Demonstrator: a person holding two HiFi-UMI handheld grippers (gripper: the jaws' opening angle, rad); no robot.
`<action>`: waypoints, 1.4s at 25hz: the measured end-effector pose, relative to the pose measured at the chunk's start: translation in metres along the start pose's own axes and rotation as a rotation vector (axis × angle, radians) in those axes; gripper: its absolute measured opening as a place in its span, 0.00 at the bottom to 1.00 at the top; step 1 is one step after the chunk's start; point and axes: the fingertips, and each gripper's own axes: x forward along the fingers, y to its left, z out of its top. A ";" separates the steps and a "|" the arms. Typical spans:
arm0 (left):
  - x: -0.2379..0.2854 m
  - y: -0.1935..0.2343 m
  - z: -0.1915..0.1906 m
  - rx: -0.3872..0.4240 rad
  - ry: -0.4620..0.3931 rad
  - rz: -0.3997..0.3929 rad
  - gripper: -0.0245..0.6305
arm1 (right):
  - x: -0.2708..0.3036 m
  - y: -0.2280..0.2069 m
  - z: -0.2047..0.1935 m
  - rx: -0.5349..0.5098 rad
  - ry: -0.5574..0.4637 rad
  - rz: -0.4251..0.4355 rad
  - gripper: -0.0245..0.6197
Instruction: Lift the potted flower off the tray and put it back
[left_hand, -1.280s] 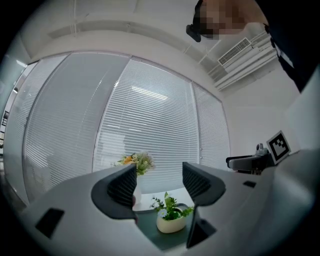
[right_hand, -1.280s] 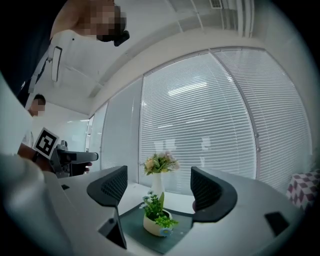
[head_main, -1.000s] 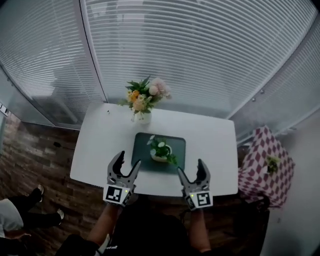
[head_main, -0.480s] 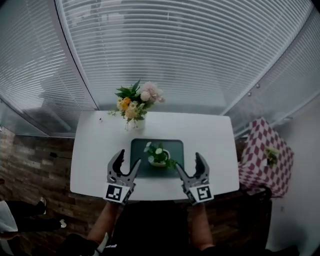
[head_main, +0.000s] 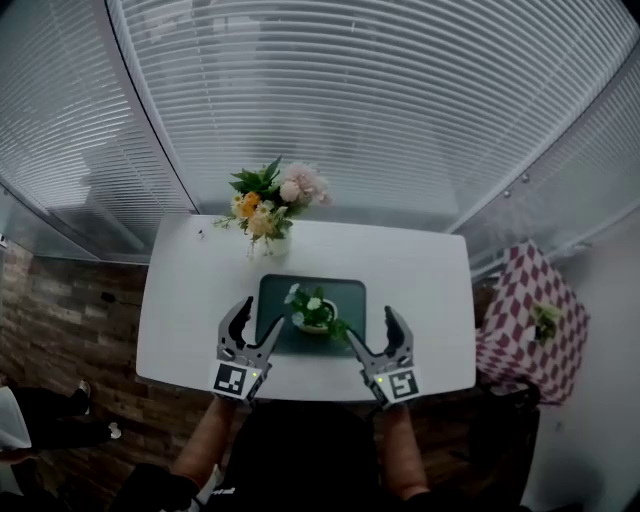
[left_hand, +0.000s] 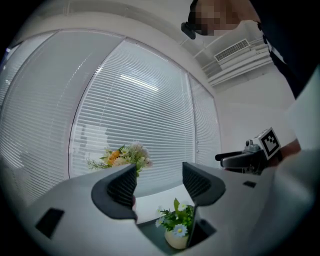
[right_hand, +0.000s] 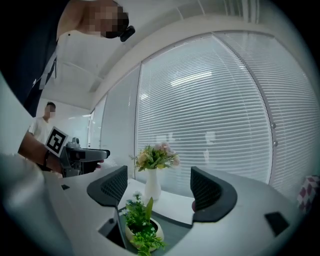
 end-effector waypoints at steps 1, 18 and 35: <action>0.002 -0.001 -0.004 -0.005 -0.004 -0.003 0.45 | 0.000 -0.001 -0.004 -0.007 0.012 0.007 0.60; 0.014 -0.025 -0.108 0.019 0.173 -0.110 0.45 | 0.005 0.015 -0.091 0.007 0.186 0.122 0.60; 0.021 -0.036 -0.206 -0.011 0.352 -0.185 0.45 | 0.000 0.022 -0.164 0.019 0.331 0.146 0.60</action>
